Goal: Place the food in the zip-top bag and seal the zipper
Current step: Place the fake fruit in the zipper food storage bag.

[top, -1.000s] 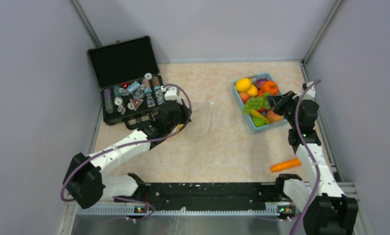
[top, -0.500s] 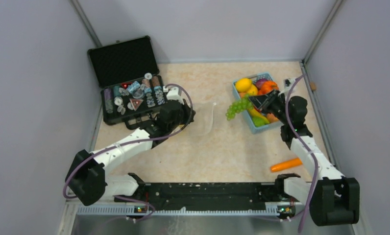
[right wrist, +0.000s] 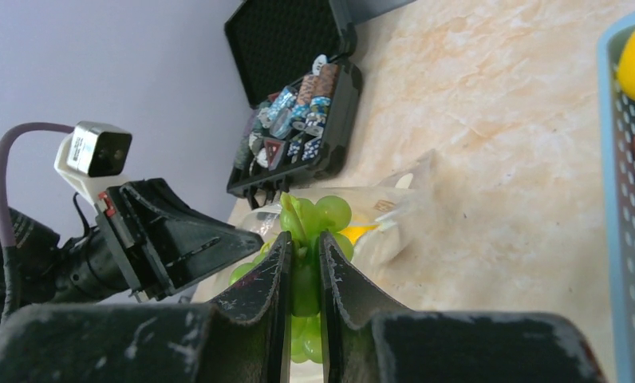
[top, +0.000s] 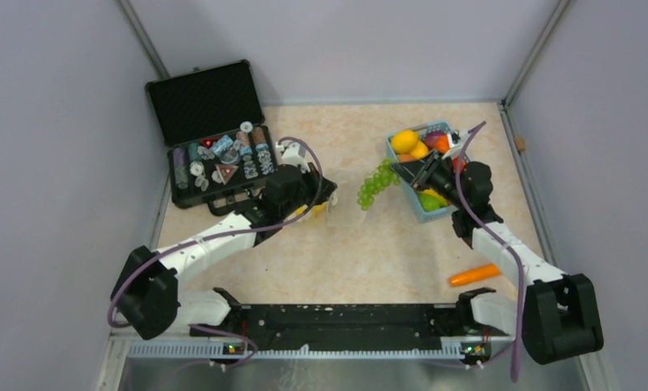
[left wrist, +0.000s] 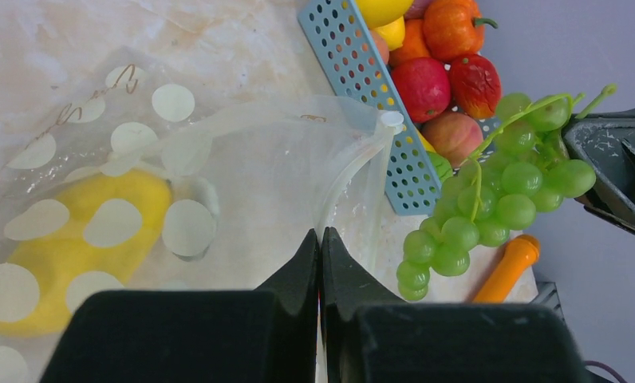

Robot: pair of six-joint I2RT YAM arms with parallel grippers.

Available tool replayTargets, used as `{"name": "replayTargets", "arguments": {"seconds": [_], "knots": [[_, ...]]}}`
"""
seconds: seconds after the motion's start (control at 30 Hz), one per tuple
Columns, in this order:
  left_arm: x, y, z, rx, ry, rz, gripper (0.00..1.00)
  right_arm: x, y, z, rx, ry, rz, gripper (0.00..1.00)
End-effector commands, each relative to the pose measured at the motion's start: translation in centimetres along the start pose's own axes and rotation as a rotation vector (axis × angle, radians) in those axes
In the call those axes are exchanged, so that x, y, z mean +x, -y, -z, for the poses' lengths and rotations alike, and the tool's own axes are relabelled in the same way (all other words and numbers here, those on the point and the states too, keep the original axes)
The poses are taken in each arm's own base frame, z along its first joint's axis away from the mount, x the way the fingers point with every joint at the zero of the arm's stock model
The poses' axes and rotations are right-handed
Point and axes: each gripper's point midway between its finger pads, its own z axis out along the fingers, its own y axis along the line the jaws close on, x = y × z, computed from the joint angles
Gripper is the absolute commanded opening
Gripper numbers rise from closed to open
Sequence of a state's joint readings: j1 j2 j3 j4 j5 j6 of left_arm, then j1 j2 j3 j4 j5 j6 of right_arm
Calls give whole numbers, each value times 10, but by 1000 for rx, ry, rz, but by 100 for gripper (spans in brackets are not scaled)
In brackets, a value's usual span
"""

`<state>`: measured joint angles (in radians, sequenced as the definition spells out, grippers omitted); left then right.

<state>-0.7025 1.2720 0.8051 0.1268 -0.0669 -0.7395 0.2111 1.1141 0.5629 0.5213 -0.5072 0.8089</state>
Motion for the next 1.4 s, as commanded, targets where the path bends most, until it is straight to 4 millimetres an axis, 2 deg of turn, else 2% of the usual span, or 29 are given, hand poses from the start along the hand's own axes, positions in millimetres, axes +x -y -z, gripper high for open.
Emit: {"name": "replayTargets", "arguments": {"seconds": [0.0, 0.23, 0.43, 0.83, 0.97, 1.13, 1.37], "knots": [[-18, 31, -3, 112, 37, 33, 0, -9, -34, -8, -113, 37, 50, 4], [-19, 41, 1, 152, 27, 33, 0, 13, -36, -20, -91, 6, 116, 4], [-24, 45, 6, 171, 43, 31, 0, 32, -36, -30, -119, -31, 108, 4], [-39, 40, 16, 159, 138, 18, 0, 66, -52, -44, -196, -154, 179, 6], [-39, 33, 16, 130, 148, 15, 0, 76, -64, -43, -241, -180, 257, 6], [-41, 26, 17, 93, 166, 13, 1, 85, -86, -32, -365, -183, 358, 7], [-41, 25, 18, 89, 166, 4, 3, 98, -83, -31, -378, -250, 478, 9]]}}
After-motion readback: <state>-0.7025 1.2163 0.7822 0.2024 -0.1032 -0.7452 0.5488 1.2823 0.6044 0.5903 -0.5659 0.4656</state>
